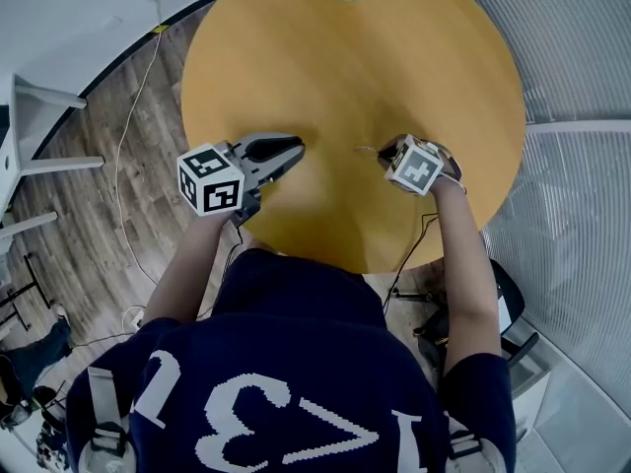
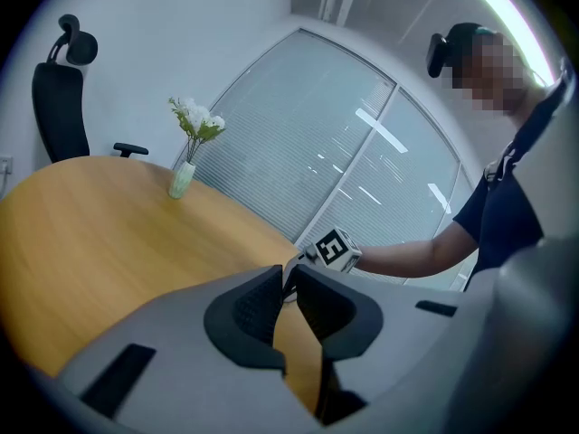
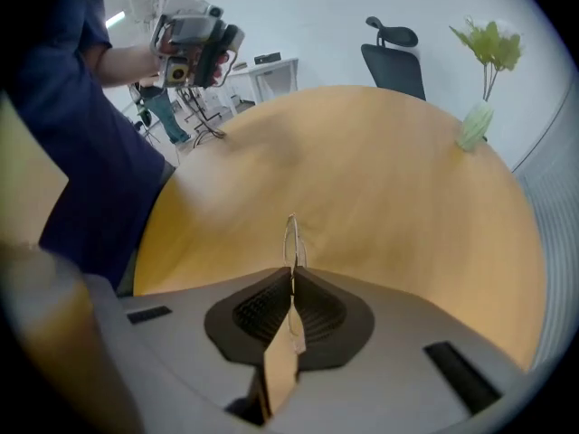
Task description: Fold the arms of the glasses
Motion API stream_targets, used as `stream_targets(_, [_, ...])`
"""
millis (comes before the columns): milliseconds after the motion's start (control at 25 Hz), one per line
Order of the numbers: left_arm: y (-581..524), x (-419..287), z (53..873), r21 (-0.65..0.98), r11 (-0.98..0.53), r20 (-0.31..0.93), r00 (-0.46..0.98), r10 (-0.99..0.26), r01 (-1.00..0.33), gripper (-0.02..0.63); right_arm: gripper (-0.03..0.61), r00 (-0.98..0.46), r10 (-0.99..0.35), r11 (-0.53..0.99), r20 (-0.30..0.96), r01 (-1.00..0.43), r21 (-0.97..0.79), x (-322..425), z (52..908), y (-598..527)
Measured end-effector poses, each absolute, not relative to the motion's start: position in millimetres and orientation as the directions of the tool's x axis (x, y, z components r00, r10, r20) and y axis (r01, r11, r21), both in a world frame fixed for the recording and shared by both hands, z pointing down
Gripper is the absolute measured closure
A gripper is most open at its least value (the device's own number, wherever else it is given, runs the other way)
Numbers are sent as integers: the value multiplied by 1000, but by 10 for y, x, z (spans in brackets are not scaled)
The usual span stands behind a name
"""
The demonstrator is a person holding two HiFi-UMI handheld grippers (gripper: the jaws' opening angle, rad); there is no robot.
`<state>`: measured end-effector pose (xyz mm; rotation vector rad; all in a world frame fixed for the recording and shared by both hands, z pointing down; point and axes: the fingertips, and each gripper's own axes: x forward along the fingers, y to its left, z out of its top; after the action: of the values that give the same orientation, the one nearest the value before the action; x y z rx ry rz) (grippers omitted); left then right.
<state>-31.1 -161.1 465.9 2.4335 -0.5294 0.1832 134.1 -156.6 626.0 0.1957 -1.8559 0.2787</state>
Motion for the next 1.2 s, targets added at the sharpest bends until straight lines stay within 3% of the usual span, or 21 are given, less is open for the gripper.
stream_targets(240, [-1643,-333,4686,550,-709,270,898,-349,-441,557,530,-362,58,933,930,-312,-179,1328,6358,-1839])
stream_targets(480, [-1702,-383,4684,531,-715,283,890,-357,-455,557,500,-344,-33,941,938,-327,-87,1322,6360,-1983])
stream_targets(760, [-1937,-559,4628,425,-722,308,837,-451,-546,576,549,-397,-406,815,823,-566,129,1364,5635,-2154])
stream_targets(960, [-2135,-541,4378,359,-727,284,811,-511,-585,592,553,-459,-626,656,630,-747,109,1395,4823,-2123])
stream_targets(1200, [-2193,-392,3931,227,-759,228,791,-568,-610,595,554,-390,-840,439,377,-897,50,1585,3934,-1948])
